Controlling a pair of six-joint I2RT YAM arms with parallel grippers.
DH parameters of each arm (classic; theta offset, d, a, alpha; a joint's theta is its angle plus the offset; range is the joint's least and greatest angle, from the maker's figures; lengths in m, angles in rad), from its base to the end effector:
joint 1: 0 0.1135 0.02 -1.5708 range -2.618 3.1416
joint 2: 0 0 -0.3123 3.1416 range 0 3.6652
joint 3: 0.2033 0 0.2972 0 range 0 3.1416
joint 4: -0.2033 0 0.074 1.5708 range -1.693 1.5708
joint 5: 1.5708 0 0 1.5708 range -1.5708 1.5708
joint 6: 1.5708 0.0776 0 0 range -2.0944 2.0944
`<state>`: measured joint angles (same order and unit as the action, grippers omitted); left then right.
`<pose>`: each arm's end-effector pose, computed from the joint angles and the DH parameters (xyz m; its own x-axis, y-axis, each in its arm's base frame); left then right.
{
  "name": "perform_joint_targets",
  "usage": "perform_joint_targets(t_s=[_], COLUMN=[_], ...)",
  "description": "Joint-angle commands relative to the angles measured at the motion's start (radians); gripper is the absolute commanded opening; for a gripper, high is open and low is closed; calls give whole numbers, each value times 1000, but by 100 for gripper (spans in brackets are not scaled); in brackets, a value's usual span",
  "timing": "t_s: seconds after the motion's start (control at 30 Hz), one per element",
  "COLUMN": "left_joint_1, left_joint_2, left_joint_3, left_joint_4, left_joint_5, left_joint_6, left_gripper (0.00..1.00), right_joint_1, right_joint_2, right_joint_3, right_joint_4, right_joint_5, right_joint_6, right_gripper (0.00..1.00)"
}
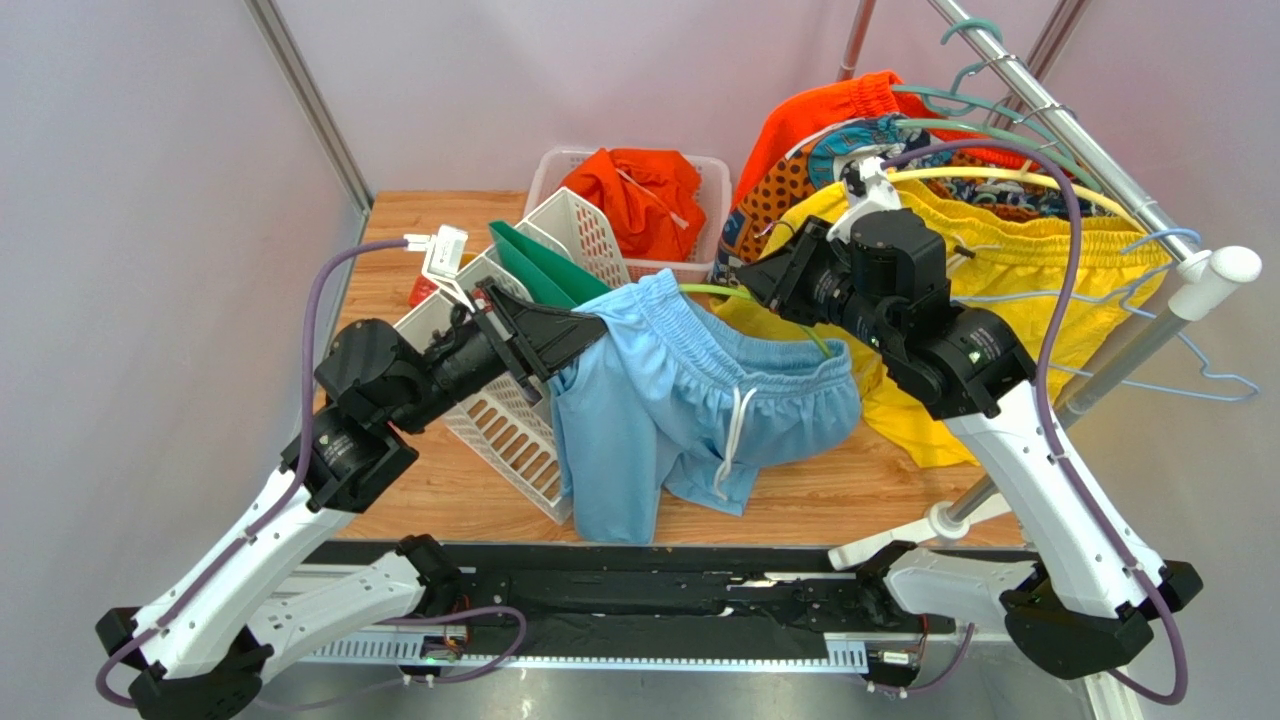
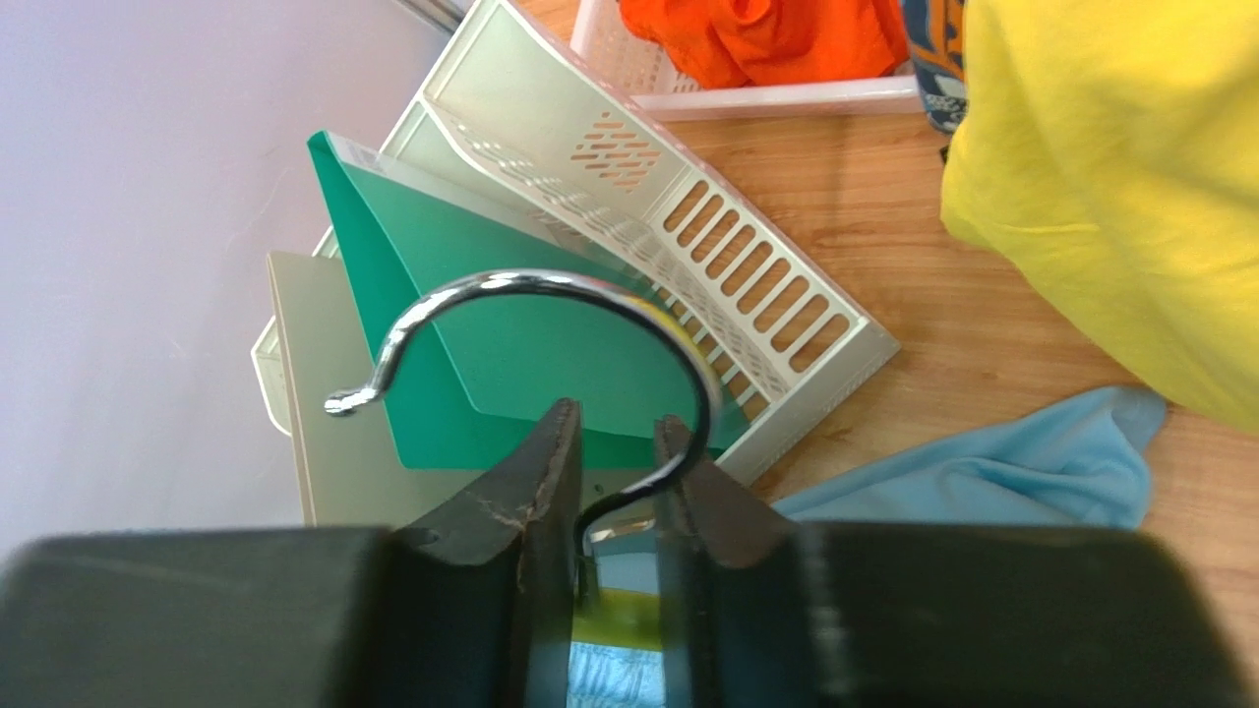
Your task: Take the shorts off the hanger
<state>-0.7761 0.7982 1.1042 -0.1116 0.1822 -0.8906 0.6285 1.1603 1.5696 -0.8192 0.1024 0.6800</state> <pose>0.1393 -0.1564 0.5111 -0.5475 -0.5339 -0.6443 0.6203 0.2579 -0.7408 0.2289 0.1566 0.5105 -0.5707 0.3585 -0.7388 -0.1931 0.8159 0.5450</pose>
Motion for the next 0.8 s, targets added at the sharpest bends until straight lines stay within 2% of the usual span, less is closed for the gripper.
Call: perform_joint_targets(t_s=[0.0,0.13,0.17,0.2,0.3,0.43,0.57,0.77], left_joint_1=[5,5,3,5,3,5,5,5], left_joint_2=[-11,22,38,44,52,53,94,231], left_joint_3=[19,88,106,133,186,265,382,515], left_joint_4=[153,-66,-138,-166,-261,-359,-444,-507], left_joint_5=[8,-4,2,11,16,-3,-20,78], left_joint_6=[-28,53,73,90,159,278,369,401], left_gripper=[0,1,6,23,42,59,63,59], right_joint_1=[0,-1,0,0,0,0,0,-1], right_joint_2=[-22,-1,7,9,10,4,2,10], right_joint_3=[6,72,85,105,122,135,142,139], right_joint_4=[83,39,29,19,-14,-41,-66,-61], right_joint_5=[3,39,51,65,102,135,160,137], right_joint_6=[-30,-79,-100,-111,-154,-192,-212,-206], right_gripper=[0,0,0,0,0,0,0,0])
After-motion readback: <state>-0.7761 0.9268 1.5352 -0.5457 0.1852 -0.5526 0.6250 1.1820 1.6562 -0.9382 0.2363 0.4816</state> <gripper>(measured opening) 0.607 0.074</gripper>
